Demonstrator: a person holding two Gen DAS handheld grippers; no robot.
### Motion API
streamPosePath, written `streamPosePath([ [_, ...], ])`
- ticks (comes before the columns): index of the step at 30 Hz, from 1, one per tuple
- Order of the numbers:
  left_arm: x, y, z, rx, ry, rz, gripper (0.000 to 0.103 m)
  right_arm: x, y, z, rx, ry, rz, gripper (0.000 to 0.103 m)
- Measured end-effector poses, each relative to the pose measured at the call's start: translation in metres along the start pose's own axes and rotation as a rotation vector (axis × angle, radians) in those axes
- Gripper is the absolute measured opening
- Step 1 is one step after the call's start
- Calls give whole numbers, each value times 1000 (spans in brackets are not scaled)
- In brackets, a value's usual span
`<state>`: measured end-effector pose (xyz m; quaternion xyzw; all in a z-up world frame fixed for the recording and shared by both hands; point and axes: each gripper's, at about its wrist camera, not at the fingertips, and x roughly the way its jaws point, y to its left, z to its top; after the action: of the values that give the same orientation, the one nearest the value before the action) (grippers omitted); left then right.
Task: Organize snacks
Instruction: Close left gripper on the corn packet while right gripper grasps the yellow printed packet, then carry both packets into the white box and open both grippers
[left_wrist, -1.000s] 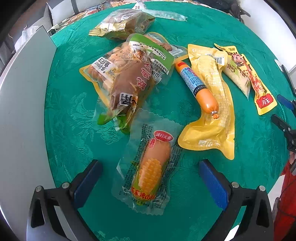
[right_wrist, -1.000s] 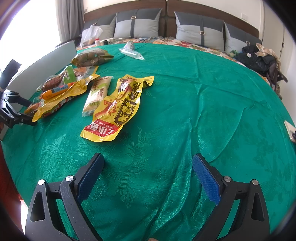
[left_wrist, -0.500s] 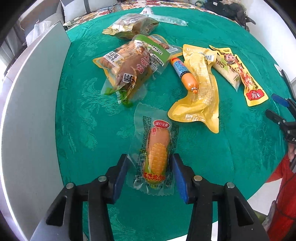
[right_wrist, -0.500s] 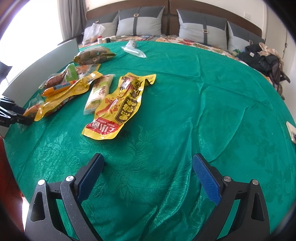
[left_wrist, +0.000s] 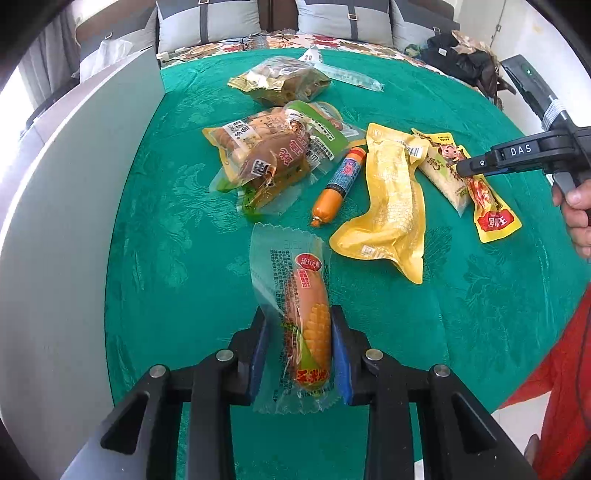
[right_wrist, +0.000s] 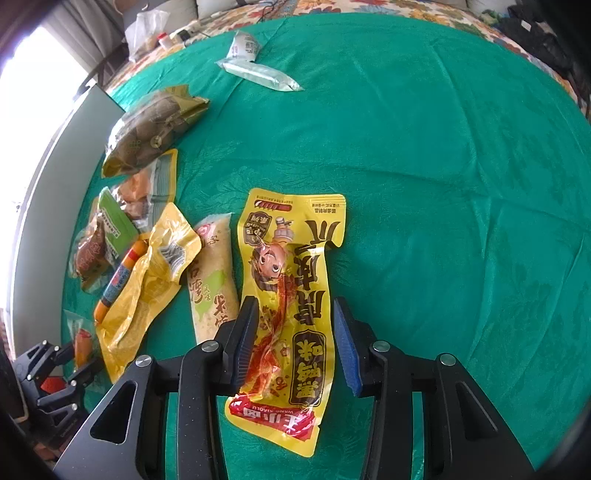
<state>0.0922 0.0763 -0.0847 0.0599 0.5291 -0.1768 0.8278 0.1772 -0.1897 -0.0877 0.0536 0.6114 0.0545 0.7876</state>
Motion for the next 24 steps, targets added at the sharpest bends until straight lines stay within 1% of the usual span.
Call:
streamPosePath([
  [1,-2,5,-3,-24,-7,-13,30,-3,1,1,-14,12,0,31],
  [2,-4,9,-8,-47,-14,-23,30,-8,1,2,-18,21,17,23],
  [4,-9,19,-14,-100,-32,-54,29,-19,-8,2,26,38,60,17],
  [5,-11,24,-15,-126,-43,-74,29,-27,-16,0,59,31,85,13],
  [6,-14,27,-16,-148,-52,-89,29,-35,-22,0,81,19,88,3],
  [7,-14,30,-17,-161,-56,-95,29,-41,-27,-1,90,11,82,2],
  [9,-12,30,-17,-164,-56,-96,29,-48,-32,-1,106,-10,59,9],
  [10,-10,28,-16,-158,-54,-93,29,-48,-33,0,122,-10,57,15],
  [11,-9,25,-17,-147,-55,-85,29,-46,-34,1,139,1,73,35],
  [12,-8,23,-18,-134,-56,-79,29,-43,-35,3,154,3,82,47],
  [13,-8,20,-19,-123,-55,-75,29,-40,-32,4,159,-5,66,54],
  [15,-9,16,-23,-111,-61,-64,29,-30,-22,5,142,-8,36,54],
  [16,-9,17,-23,-114,-62,-65,29,-16,-15,1,127,1,12,53],
  [17,-10,18,-23,-121,-64,-69,29,-5,-6,-1,98,15,-25,55],
  [18,-10,20,-24,-128,-66,-72,29,-5,5,0,35,-35,-97,50],
  [19,-10,21,-24,-136,-68,-74,29,-2,12,0,0,-45,-138,39],
  [20,-12,23,-25,-143,-72,-80,29,-2,13,1,6,-38,-144,34],
  [21,-13,25,-26,-152,-79,-91,29,-4,11,2,20,-33,-117,28],
  [22,-16,28,-27,-164,-90,-106,29,-9,7,2,33,-32,-79,19],
  [23,-20,30,-28,-177,-107,-128,29,-16,2,1,49,-46,-40,15],
  [24,-24,32,-27,-189,-126,-150,29,-26,-6,-1,72,-64,-5,14],
])
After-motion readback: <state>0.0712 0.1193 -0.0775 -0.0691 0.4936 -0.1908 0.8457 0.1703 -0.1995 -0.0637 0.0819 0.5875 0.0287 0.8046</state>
